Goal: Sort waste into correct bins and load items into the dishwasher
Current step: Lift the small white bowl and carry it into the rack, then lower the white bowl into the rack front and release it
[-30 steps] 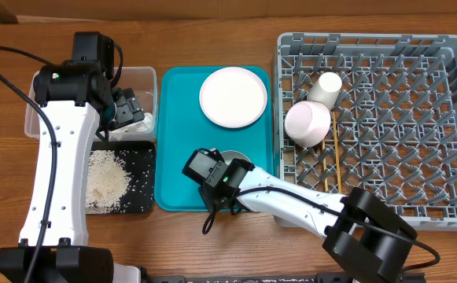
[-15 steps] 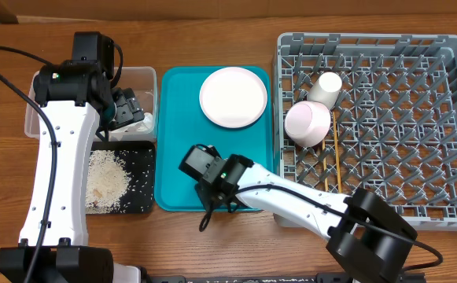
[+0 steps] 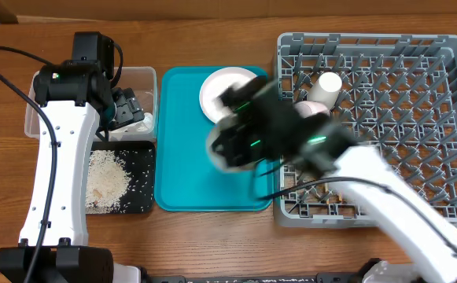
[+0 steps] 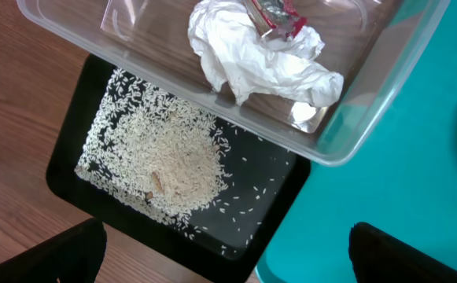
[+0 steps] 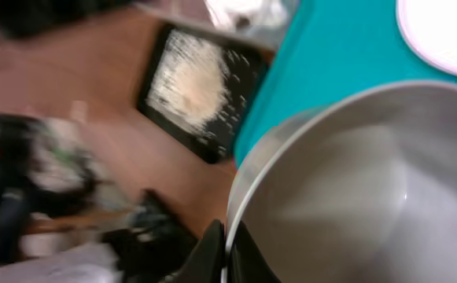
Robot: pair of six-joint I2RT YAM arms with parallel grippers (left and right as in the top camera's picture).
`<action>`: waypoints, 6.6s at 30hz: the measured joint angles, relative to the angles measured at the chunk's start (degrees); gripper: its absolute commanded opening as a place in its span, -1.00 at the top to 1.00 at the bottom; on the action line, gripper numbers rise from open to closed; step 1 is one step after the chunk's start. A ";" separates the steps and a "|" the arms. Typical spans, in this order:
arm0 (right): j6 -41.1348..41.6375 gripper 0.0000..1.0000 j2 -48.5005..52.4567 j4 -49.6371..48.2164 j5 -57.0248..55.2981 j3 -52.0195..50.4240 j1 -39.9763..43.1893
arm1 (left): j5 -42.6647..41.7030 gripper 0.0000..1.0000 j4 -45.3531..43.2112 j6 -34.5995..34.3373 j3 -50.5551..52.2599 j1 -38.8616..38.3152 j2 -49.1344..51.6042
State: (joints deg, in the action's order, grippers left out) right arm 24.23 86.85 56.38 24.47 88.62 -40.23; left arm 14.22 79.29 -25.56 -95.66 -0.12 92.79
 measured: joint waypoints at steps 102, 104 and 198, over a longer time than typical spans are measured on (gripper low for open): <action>-33.97 0.92 -3.89 7.98 63.45 -41.24 54.71 | 0.00 -1.00 0.00 0.00 0.00 0.00 0.00; -33.94 0.92 -3.91 8.28 63.45 -39.82 54.31 | 0.00 -1.00 0.00 0.00 0.00 0.00 0.00; -22.62 0.85 -3.98 16.59 12.98 -17.18 57.07 | 0.00 -1.00 -0.02 -0.02 0.00 0.00 0.00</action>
State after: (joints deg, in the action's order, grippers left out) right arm 1.61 82.87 72.97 37.45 71.44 16.84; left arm 14.22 79.26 -25.58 -95.66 -0.12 92.79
